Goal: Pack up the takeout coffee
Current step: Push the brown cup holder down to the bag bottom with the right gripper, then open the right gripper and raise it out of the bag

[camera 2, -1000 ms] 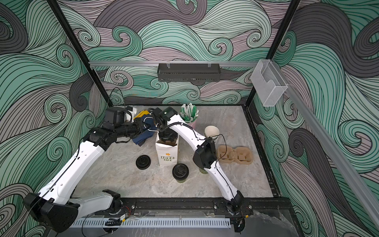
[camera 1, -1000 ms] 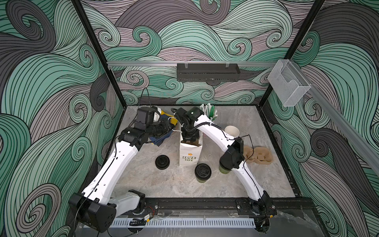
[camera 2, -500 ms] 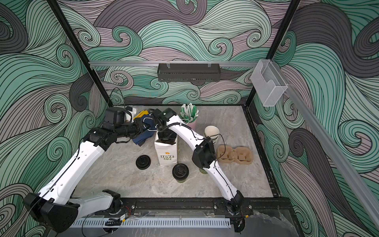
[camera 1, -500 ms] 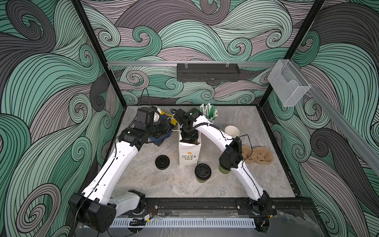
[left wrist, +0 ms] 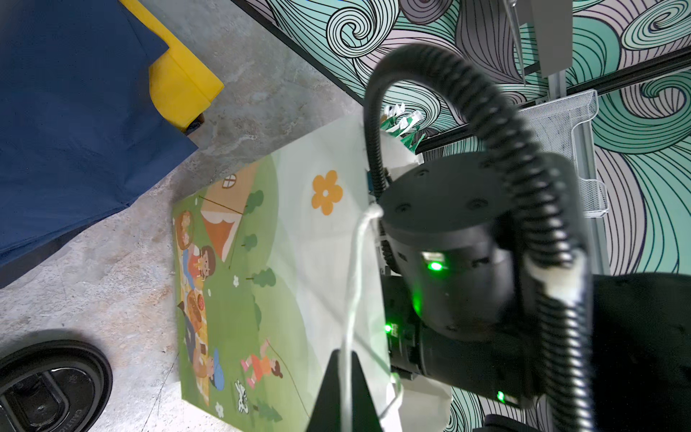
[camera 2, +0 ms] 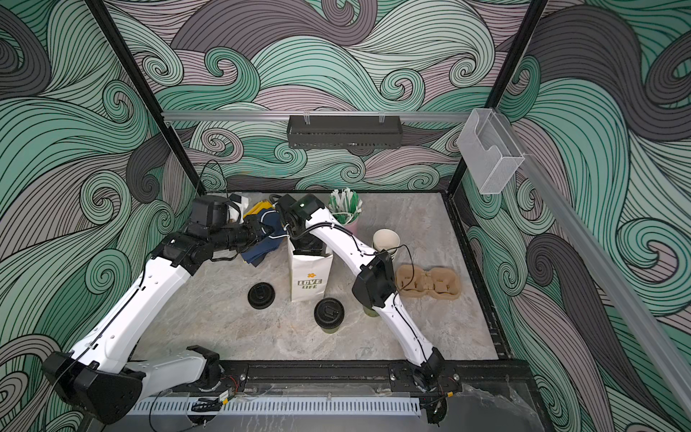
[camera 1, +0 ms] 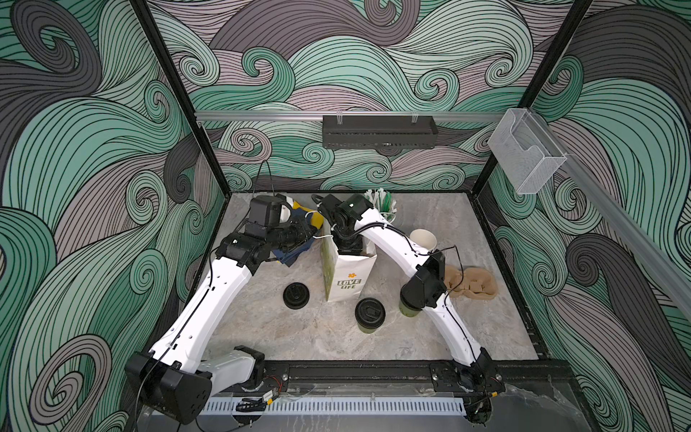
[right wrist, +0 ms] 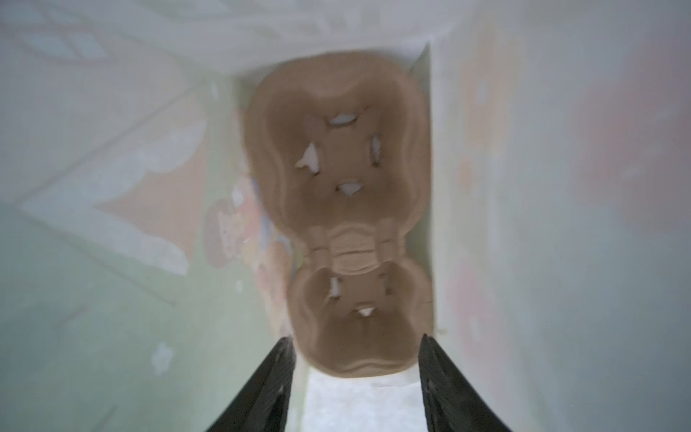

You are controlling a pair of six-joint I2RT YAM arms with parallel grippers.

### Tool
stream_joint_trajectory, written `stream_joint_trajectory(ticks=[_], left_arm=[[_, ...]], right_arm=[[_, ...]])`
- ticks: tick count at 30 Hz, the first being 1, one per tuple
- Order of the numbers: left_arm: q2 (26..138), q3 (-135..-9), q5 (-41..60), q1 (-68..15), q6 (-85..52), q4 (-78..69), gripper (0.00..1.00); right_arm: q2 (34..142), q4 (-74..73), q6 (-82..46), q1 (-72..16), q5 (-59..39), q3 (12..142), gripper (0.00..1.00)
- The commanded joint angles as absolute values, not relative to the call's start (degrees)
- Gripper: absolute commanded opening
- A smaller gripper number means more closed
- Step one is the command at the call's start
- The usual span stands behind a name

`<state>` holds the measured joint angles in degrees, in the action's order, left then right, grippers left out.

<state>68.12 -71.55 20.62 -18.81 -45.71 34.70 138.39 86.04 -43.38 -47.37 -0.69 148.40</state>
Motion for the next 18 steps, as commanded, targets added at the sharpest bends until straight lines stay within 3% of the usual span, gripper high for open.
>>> stream_joint_trajectory(ticks=[1,12,18], left_arm=[[67.2,-70.8,19.6,-19.1,-45.2,35.1,0.0],[65.4,-68.6,18.0,-19.2,-45.2,36.5,0.0],[63.9,-67.9,16.7,-19.1,-45.1,37.6,0.0]], right_arm=[[134.2,86.9,-43.9,-47.6,2.1,150.1,0.53],[134.5,86.9,-44.6,-47.9,4.3,150.3,0.37],[132.5,84.4,-43.6,-47.9,2.9,154.2,0.37]])
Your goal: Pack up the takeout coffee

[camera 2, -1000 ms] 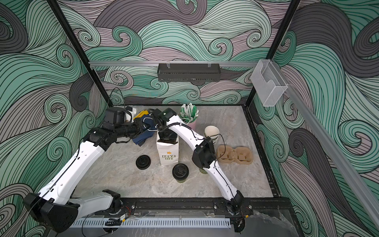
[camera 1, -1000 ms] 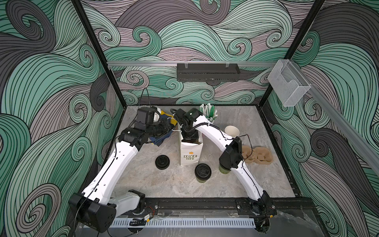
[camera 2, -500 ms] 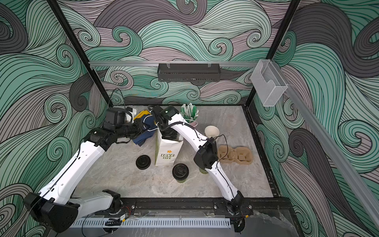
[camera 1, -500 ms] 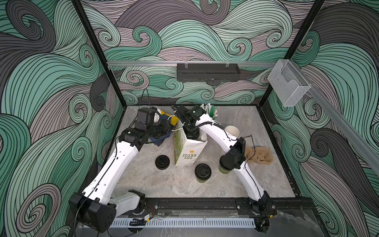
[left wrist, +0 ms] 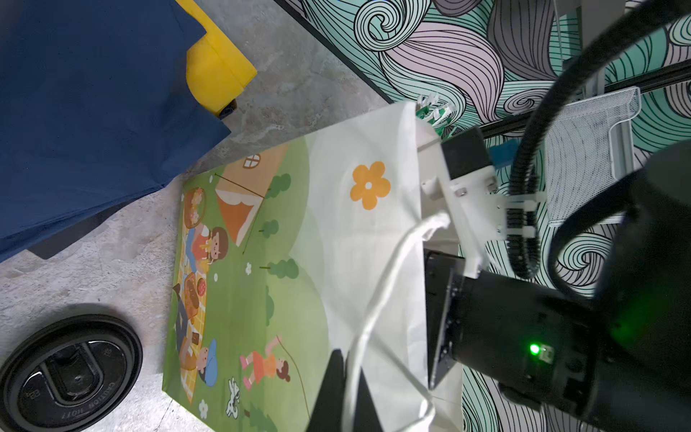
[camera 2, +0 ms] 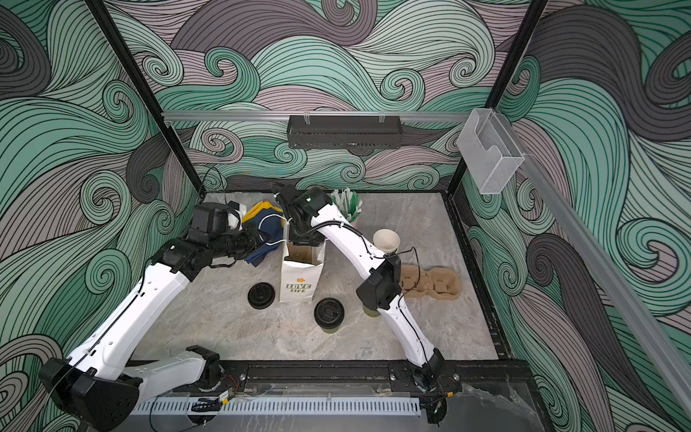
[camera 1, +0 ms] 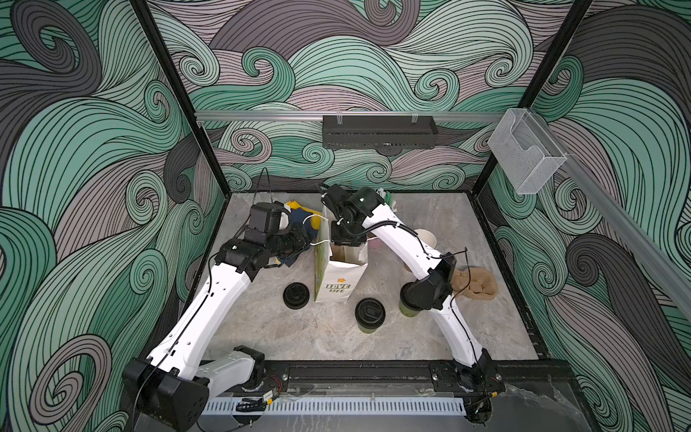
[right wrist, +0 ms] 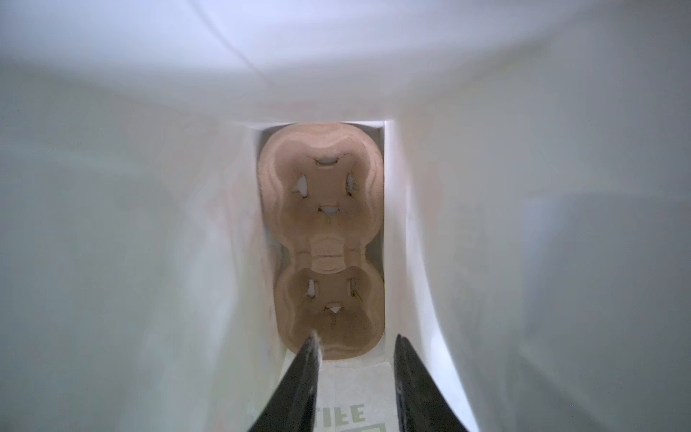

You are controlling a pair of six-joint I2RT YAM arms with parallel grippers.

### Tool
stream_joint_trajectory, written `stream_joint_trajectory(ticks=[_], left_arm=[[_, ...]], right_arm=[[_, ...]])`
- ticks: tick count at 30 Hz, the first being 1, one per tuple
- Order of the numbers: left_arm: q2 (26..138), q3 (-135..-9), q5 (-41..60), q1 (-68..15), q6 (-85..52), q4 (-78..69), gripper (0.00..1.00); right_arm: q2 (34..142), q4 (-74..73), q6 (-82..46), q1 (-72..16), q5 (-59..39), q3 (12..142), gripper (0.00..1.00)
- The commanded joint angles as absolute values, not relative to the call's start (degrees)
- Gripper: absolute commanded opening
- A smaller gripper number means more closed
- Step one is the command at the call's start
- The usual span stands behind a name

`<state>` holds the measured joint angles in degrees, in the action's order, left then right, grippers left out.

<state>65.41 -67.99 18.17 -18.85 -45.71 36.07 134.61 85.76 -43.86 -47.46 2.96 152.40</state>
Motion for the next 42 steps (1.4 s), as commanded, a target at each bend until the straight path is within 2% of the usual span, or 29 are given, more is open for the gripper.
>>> stream_joint_trajectory(ticks=[1,11,15,20,25,32,37,39,42], left_arm=[[63.9,-67.9,16.6,-19.1,-45.0,37.7,0.0],[64.3,-67.7,16.5,-19.1,-45.1,37.9,0.0],[64.4,-67.9,16.3,-19.1,-45.1,37.8,0.0],[64.5,-67.8,16.3,-19.1,-45.2,37.9,0.0],[64.5,-68.1,16.2,-19.1,-45.0,38.4,0.0],[64.3,-68.6,15.6,-19.1,-44.9,39.1,0.0],[64.5,-69.1,15.4,-19.1,-44.9,39.5,0.0],[64.5,-69.3,15.4,-19.1,-44.9,39.7,0.05],[64.3,-70.5,14.3,-19.1,-44.4,40.8,0.23]], right_arm=[[131.5,83.1,-43.3,-48.0,2.3,153.8,0.38],[122.4,74.8,-39.7,-48.6,0.0,151.8,0.47],[118.4,76.8,-38.9,-48.7,3.3,149.7,0.49],[114.6,83.7,-40.6,-48.6,11.8,141.6,0.53],[115.5,85.9,-41.2,-48.1,10.8,138.4,0.53],[119.8,85.8,-42.7,-46.6,10.7,140.6,0.4],[122.1,85.8,-42.8,-45.5,10.4,142.4,0.23],[122.5,85.8,-42.7,-45.3,10.2,143.1,0.14],[123.1,85.8,-42.2,-45.0,9.5,144.6,0.01]])
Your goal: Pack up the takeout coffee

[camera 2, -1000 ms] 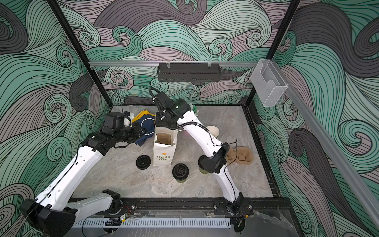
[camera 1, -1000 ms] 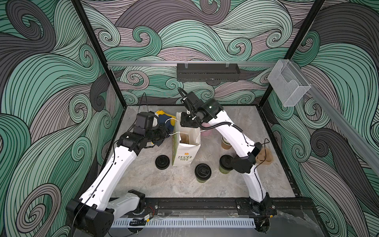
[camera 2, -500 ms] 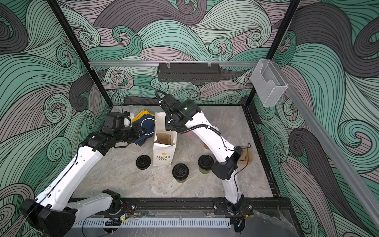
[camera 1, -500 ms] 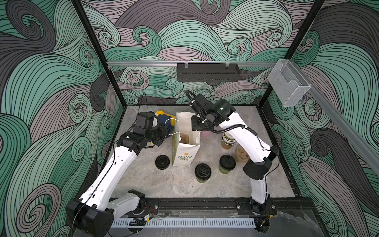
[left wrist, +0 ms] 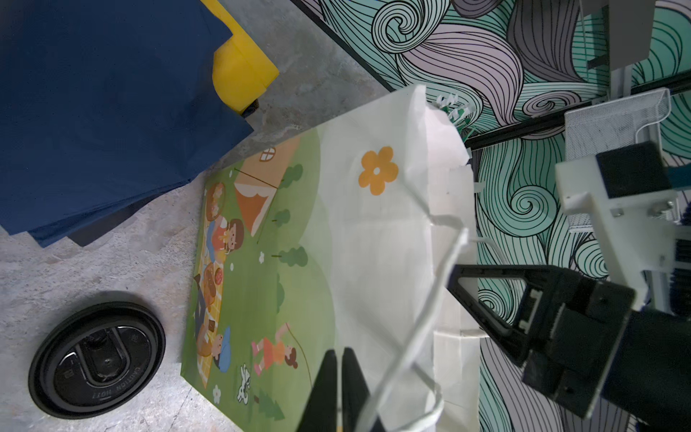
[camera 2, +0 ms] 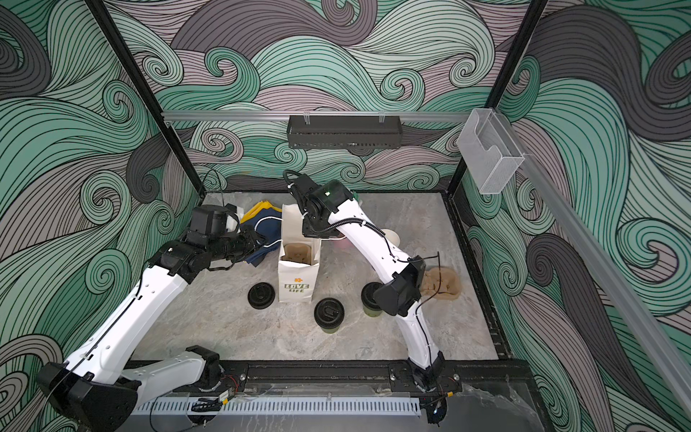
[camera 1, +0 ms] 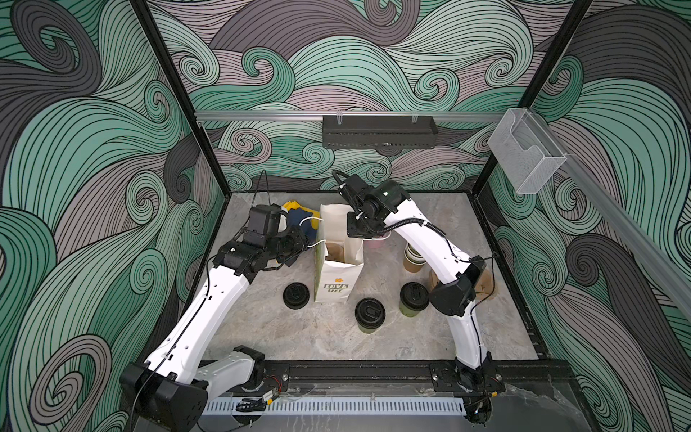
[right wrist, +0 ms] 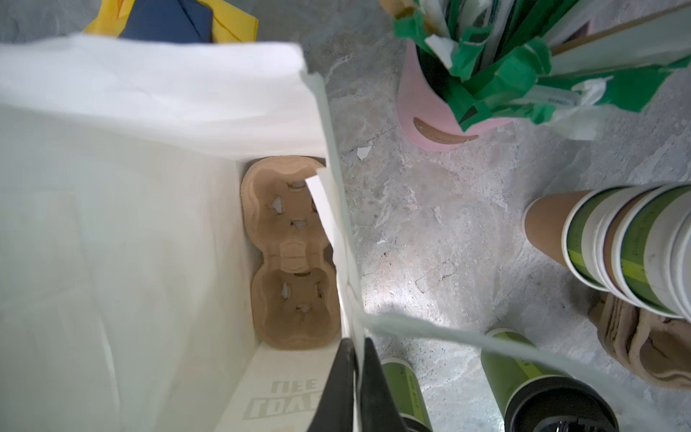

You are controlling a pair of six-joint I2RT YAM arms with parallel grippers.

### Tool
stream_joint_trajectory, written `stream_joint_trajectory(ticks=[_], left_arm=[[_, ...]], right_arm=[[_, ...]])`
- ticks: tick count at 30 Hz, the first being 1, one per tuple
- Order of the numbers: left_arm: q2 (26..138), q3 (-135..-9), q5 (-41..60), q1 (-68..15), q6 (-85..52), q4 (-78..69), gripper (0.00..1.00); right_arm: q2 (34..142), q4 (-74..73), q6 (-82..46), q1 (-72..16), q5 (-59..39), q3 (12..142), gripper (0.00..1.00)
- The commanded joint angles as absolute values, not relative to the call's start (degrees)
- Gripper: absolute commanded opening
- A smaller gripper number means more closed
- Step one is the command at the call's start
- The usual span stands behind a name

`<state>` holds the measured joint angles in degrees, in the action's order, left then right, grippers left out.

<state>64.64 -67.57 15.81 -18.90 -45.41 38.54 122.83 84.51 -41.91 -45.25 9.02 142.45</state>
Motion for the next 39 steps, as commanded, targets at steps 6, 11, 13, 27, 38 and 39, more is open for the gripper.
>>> stream_joint_trajectory(ticks=[6,11,13,27,38,39], left_arm=[[62.8,-76.4,8.2,-19.0,-42.2,46.5,0.52],[62.8,-81.6,4.9,-18.9,-40.3,52.2,0.59],[63.1,-82.4,4.9,-18.9,-40.3,52.7,0.6],[71.6,-91.7,13.1,-18.9,-38.1,53.5,0.71],[87.2,-116.2,11.5,-21.9,-31.9,68.4,0.73],[88.8,-118.6,10.3,-22.6,-31.4,70.4,0.73]], right_arm=[[123.8,85.8,-39.2,-43.8,7.5,147.5,0.0],[124.5,85.7,-35.3,-41.8,5.3,147.9,0.0],[125.9,85.6,-33.5,-40.9,2.8,149.6,0.0],[125.6,85.6,-29.5,-36.5,-5.2,155.7,0.42],[107.6,82.4,-26.9,-41.0,-3.5,141.4,0.52],[105.3,82.4,-27.0,-41.8,-1.0,137.5,0.52]])
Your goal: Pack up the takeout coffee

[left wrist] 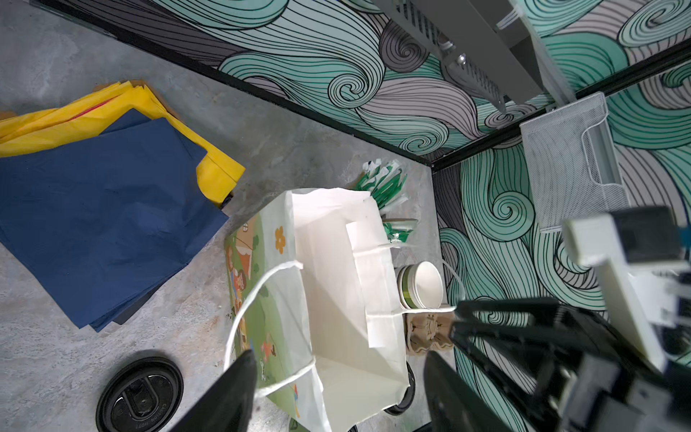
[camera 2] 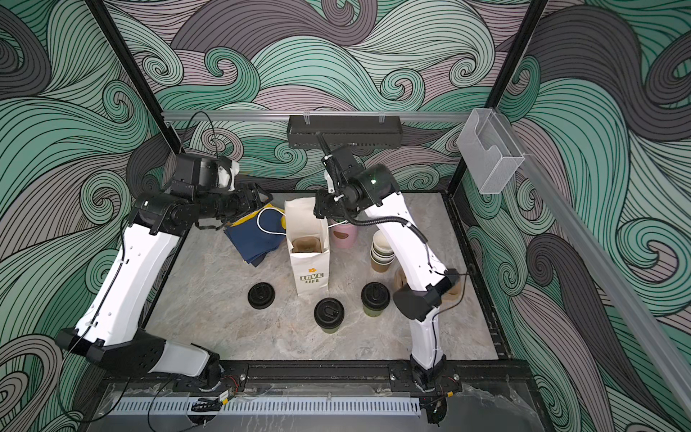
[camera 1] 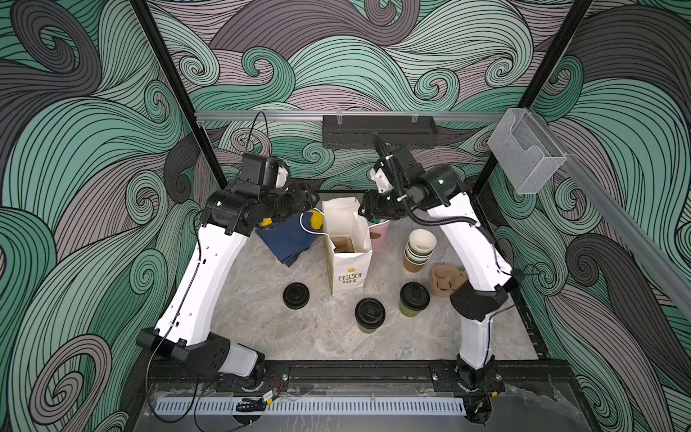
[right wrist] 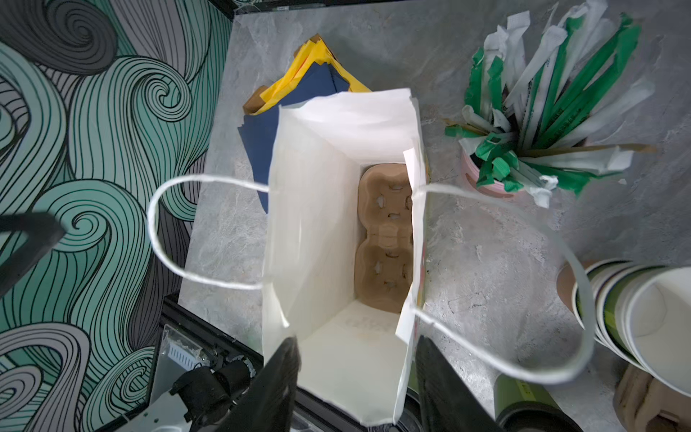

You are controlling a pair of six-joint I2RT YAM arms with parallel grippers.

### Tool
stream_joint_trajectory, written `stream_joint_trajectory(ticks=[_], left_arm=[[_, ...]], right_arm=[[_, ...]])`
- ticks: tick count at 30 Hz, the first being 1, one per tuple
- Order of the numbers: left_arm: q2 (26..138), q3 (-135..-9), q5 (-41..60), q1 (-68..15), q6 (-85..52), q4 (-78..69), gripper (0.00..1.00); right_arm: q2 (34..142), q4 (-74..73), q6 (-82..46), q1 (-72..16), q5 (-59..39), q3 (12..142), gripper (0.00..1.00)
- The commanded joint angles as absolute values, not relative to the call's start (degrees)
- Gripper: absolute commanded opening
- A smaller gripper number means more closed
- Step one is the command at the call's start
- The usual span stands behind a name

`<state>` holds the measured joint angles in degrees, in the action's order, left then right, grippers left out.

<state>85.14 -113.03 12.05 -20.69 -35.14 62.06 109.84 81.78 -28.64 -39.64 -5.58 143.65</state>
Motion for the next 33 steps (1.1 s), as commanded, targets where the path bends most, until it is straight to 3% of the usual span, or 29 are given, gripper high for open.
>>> stream_joint_trajectory(ticks=[1,9,18,22,26,33], left_arm=[[90.5,-121.1,9.0,-23.1,-31.2,72.7,0.73],[96.1,-126.4,2.7,-24.4,-32.8,77.2,0.73],[95.5,-124.1,1.1,-24.1,-31.1,78.9,0.73],[95.0,-121.3,3.3,-22.8,-30.7,80.2,0.71],[93.6,-116.7,5.9,-21.7,-30.5,78.4,0.6],[89.9,-109.2,6.9,-20.5,-32.5,75.2,0.35]], right_arm=[[103.1,82.1,-27.3,-42.5,1.0,133.8,0.52],[96.0,73.1,-35.5,-44.7,2.8,113.3,0.43],[101.0,69.1,-36.1,-44.6,4.2,114.3,0.33],[102.9,69.3,-36.2,-44.5,5.7,115.4,0.2],[103.7,70.1,-36.4,-44.2,7.1,115.9,0.09],[106.2,71.5,-32.7,-43.2,5.8,118.9,0.0]])
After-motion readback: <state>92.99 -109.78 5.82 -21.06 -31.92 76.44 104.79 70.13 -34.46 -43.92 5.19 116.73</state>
